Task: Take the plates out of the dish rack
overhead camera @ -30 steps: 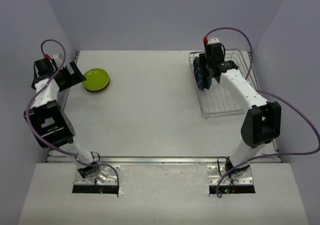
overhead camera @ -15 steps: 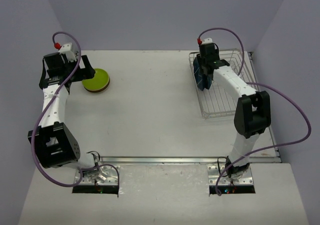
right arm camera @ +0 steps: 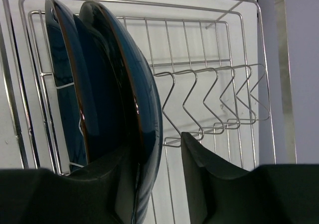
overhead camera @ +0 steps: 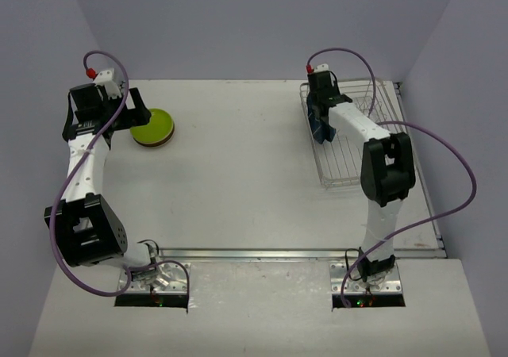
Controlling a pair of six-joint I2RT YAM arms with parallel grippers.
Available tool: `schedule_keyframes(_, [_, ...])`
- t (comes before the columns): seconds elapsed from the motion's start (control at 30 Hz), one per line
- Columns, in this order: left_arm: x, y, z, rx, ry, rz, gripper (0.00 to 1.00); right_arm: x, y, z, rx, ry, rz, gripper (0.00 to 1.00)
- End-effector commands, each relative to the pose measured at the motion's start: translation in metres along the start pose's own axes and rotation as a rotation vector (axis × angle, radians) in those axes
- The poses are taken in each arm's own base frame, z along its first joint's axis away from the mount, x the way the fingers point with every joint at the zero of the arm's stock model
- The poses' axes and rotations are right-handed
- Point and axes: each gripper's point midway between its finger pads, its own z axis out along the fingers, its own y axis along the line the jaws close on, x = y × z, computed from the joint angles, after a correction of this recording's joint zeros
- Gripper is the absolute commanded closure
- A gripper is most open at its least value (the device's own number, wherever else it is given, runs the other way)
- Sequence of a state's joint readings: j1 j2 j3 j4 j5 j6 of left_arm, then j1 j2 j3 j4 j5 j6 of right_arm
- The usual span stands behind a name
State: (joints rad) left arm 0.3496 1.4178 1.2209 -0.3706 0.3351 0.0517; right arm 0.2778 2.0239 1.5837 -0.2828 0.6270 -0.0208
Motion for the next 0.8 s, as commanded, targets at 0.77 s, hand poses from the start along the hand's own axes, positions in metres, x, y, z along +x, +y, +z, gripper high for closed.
schedule_keyframes(0.77, [-0.045, -0.018, -0.025, 0.038, -0.129, 0.013, 0.0, -0.061, -0.031, -0.034, 0.288, -0.17, -0.115, 1.0])
